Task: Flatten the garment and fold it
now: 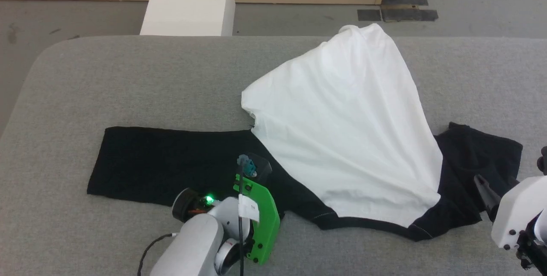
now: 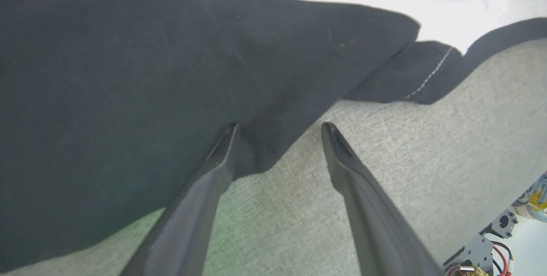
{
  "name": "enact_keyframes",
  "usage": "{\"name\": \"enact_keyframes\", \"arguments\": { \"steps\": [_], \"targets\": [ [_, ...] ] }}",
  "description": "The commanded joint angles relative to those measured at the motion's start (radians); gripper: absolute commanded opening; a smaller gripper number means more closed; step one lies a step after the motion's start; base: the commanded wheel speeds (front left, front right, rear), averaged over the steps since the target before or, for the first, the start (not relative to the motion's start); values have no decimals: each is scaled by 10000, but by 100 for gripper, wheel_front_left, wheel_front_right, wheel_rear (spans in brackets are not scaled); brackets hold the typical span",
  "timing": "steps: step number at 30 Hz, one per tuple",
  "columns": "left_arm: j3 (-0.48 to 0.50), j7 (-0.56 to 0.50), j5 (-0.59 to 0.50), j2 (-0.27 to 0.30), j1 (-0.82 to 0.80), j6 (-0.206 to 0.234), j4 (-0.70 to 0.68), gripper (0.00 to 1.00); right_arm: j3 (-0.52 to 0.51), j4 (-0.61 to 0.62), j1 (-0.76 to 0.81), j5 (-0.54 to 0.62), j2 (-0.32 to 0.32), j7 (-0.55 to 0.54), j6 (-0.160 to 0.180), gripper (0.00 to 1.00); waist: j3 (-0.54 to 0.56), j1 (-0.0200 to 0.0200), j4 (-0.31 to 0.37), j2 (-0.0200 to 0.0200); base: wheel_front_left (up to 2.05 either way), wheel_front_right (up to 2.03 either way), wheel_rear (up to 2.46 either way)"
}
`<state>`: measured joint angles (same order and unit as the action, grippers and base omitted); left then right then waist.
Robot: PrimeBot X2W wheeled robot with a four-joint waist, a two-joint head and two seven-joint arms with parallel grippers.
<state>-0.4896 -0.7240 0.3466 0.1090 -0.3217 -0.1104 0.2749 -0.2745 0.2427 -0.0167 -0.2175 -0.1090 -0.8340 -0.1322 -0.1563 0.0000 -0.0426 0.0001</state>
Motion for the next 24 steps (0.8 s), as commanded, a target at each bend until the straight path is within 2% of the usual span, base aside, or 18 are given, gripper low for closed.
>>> {"name": "enact_keyframes", "arguments": {
  "steps": [1, 4, 6, 7, 13, 19, 24],
  "targets": [
    [6, 70, -180, 195, -71, 144, 206, 100, -27, 28, -44, 83, 62, 93, 15, 100, -143, 0, 130, -1, 0, 0, 0],
    [-127, -82, -229, 295, -12, 151, 559, 100, -36, 28, -15, 76, 117, 130, 15, 100, -190, 0, 171, -1, 0, 0, 0],
    [-126, -146, -49, 270, 46, 113, 643, 11, -53, 25, -12, 75, 147, 164, 15, 100, -209, 0, 178, -1, 0, 0, 0],
    [-107, -162, 48, 255, 79, 100, 667, 0, -64, 16, -11, 79, 158, 185, 15, 100, -211, 0, 174, -1, 0, 0, 0],
    [642, 220, 1127, 41, 318, 152, 267, 0, 81, -64, 410, 276, 149, 304, 15, 100, -192, 0, 45, -1, 0, 0, 0],
    [2024, 991, 2069, 77, 912, 825, -1148, 0, 661, -320, 1391, 801, 71, 476, 15, 100, -262, 0, -38, -1, 0, 0, 0],
    [2381, 1073, 2224, 225, 1254, 1104, -1890, 0, 786, -698, 1237, 1162, 68, 766, 15, 100, -449, 0, -96, -1, 0, 0, 0]
  ]
}}
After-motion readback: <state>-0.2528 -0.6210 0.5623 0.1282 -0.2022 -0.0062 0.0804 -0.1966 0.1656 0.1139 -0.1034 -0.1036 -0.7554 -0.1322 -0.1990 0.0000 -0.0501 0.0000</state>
